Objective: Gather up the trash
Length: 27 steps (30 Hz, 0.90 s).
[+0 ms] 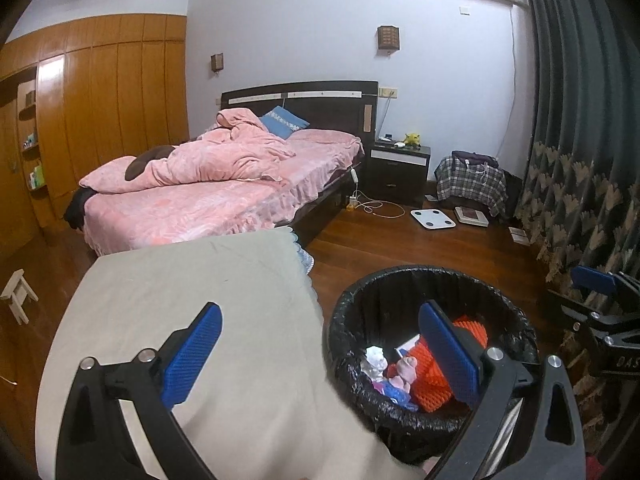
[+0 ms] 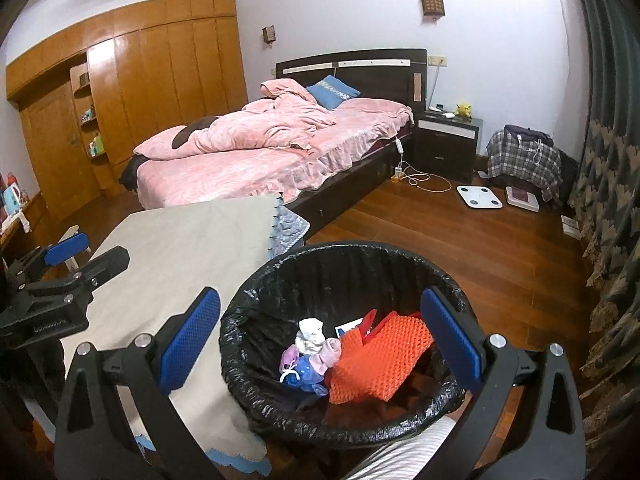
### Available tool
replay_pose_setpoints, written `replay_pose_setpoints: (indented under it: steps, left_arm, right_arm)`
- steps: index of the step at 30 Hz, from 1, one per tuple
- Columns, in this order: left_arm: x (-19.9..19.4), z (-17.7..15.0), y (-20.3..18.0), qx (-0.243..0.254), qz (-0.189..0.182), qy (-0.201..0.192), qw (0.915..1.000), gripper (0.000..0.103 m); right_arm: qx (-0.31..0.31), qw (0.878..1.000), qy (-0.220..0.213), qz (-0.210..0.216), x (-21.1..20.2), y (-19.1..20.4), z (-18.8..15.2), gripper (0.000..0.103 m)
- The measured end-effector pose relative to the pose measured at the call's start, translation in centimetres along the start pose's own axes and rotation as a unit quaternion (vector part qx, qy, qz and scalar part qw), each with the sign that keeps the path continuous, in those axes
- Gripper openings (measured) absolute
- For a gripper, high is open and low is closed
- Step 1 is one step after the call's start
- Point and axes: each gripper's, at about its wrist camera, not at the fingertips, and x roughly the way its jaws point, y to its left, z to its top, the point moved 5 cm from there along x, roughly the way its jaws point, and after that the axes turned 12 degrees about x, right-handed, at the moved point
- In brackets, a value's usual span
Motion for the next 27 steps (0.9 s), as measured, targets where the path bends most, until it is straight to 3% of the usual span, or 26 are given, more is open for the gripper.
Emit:
replay_pose_setpoints:
  steps: [27]
  left_arm:
    - [-3.2, -0.6, -0.1, -0.002, 0.019, -0.014, 0.9997, 0.097]
  right_arm:
    - [-0.006, 1.0, -0.004, 0.019, -1.2, 2.1, -0.3, 0.098]
